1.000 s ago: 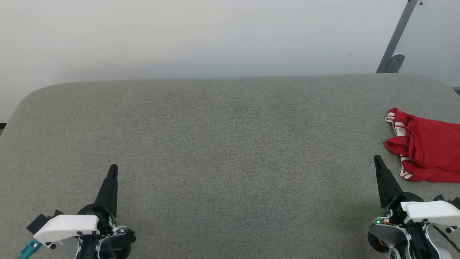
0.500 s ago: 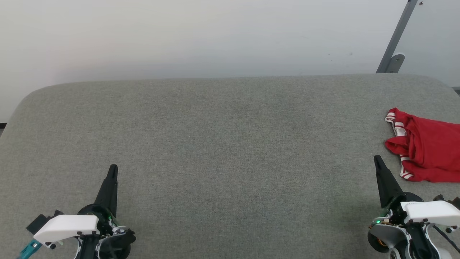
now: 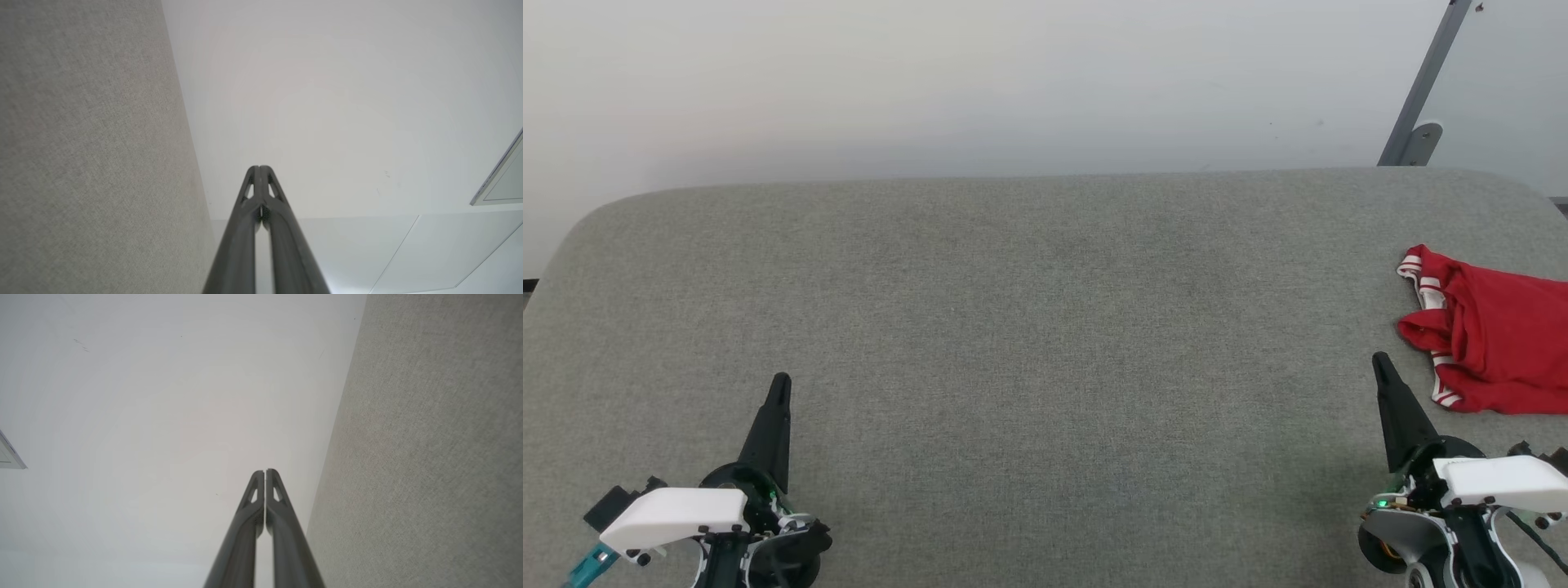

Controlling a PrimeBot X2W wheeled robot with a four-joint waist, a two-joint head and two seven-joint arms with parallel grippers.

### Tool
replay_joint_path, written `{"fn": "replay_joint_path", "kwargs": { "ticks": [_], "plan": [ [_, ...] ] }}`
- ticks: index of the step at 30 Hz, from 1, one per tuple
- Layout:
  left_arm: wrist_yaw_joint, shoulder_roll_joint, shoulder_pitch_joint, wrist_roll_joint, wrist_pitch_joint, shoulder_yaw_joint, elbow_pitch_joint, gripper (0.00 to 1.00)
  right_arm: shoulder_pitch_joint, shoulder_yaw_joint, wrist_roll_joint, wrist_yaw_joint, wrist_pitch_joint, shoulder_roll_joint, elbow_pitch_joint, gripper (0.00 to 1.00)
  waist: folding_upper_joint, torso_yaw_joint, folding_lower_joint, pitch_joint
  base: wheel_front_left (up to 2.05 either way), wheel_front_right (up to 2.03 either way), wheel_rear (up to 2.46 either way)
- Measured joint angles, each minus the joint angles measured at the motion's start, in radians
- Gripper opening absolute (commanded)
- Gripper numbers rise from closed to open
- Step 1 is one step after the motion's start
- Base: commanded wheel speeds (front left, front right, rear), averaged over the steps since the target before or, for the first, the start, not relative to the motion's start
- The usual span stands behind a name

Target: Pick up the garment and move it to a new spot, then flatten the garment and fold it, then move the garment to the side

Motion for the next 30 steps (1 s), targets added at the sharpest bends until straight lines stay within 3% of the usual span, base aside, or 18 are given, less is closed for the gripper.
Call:
{"fn": "replay_joint_path", "kwargs": {
  "ticks": [30],
  "plan": [
    [0.000, -0.002, 0.000, 0.002, 0.001, 0.003, 0.000, 0.00, 0.000, 0.000, 0.000, 0.000, 0.000, 0.000, 0.000, 0.00, 0.0000, 0.000, 0.0000, 0.000, 0.00, 0.00, 0.00]
  ]
}}
